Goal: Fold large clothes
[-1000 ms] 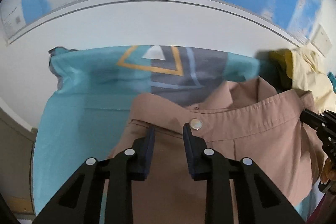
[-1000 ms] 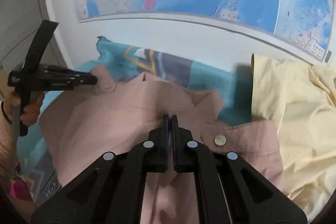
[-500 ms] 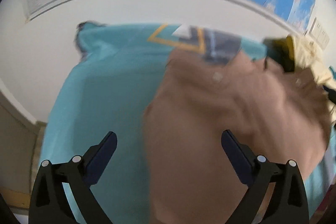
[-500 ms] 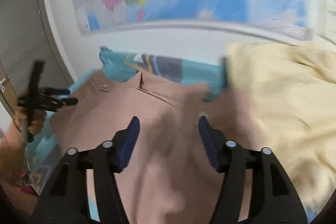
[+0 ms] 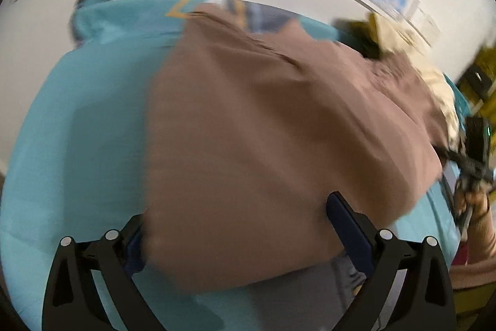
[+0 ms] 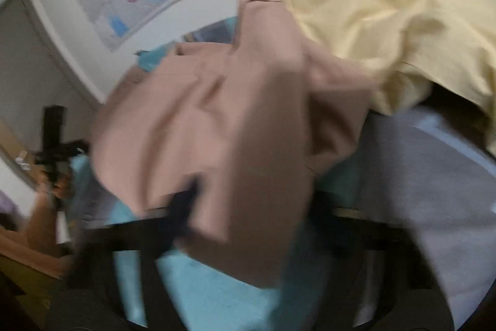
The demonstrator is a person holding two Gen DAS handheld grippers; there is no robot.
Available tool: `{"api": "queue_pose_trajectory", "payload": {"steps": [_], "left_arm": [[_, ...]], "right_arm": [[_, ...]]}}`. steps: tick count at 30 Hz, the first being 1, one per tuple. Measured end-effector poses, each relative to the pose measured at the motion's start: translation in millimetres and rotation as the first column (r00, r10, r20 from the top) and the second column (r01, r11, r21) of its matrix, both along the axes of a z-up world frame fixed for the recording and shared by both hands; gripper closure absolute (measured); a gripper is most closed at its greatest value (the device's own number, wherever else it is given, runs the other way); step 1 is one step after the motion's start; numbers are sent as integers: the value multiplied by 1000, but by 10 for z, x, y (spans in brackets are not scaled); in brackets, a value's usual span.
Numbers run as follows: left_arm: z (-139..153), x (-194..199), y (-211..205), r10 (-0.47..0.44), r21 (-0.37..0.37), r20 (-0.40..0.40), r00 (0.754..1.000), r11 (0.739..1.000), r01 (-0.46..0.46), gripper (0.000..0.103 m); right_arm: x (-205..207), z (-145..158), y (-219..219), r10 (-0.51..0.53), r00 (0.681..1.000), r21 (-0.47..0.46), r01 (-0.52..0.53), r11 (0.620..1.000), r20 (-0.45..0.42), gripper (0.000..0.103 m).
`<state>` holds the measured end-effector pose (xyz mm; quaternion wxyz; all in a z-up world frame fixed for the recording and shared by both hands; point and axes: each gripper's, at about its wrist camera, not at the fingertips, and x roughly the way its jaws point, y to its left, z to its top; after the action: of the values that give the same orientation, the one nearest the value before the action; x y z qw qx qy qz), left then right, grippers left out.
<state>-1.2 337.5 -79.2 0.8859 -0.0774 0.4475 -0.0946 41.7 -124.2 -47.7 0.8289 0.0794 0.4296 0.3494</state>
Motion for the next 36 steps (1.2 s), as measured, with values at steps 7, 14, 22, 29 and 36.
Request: {"api": "queue_pose_trajectory", "payload": {"steps": [7, 14, 22, 29, 36], "left_arm": [[270, -254, 127, 60, -157, -26, 998, 986, -63, 90], [160, -770, 161, 46, -211, -60, 997, 976, -58, 84], [441, -787, 95, 145, 70, 81, 986, 986, -150, 24], [526, -279, -334, 17, 145, 74, 997, 989, -28, 17], [135, 199, -531, -7, 220, -42, 999, 975, 16, 49]], "right_arm": [[-469, 765, -269, 39, 996, 136, -50, 989, 82, 98], [-707, 574, -584, -3, 1000, 16, 3, 1000, -6, 98], [-649, 511, -804, -168, 986, -65, 169, 983, 21, 28], [-373, 562, 3, -17, 989, -245, 52, 968, 144, 23], [4, 248, 196, -37, 985, -372, 98, 923, 166, 85]]}}
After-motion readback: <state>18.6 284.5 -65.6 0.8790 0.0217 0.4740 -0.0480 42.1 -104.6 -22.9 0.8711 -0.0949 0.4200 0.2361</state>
